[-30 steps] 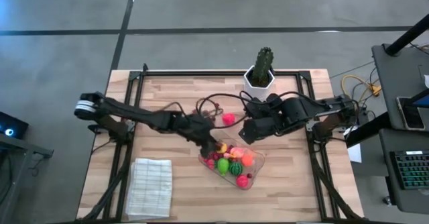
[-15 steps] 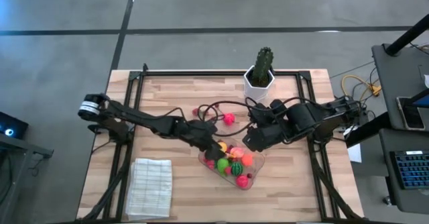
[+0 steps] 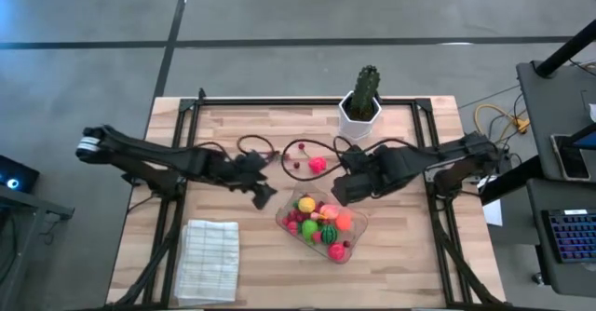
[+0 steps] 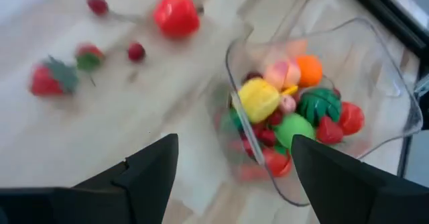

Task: Pick and placing Produce into tupperware
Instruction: Put the red apple into the transparent bin

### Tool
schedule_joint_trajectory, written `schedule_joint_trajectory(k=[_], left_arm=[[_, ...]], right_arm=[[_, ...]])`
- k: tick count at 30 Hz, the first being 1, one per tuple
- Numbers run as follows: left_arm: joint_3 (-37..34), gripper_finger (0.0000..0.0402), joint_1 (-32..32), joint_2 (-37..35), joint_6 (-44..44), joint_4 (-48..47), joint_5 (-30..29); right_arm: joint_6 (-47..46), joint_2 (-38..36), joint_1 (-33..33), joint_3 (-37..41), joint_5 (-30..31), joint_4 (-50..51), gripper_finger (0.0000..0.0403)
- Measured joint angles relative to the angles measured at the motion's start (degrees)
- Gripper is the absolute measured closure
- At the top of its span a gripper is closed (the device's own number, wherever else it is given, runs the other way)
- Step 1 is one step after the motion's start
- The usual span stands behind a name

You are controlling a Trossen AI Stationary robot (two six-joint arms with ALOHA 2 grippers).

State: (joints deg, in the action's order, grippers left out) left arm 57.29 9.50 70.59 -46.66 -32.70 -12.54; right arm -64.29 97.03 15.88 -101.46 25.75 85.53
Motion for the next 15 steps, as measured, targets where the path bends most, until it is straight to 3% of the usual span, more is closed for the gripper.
schedule_joint_trajectory(k=[5, 8, 15], left_arm=[[-2.59, 0.0126, -0.04, -7.30, 3.63, 0.65, -4.36], [-5.30, 0.0126, -0.07, -11.76, 5.04, 0.45, -6.90], [-11.87, 0.0126, -0.11, -20.37, 5.77, 1.11, -8.17]], right_arm=[[3.78, -3.08, -6.72, 10.61, -5.09, -22.17, 0.0179], [4.23, -3.78, -12.28, 16.11, -6.72, -30.54, 0.0179], [1.94, -3.49, -19.88, 22.58, -6.66, -31.80, 0.0159]])
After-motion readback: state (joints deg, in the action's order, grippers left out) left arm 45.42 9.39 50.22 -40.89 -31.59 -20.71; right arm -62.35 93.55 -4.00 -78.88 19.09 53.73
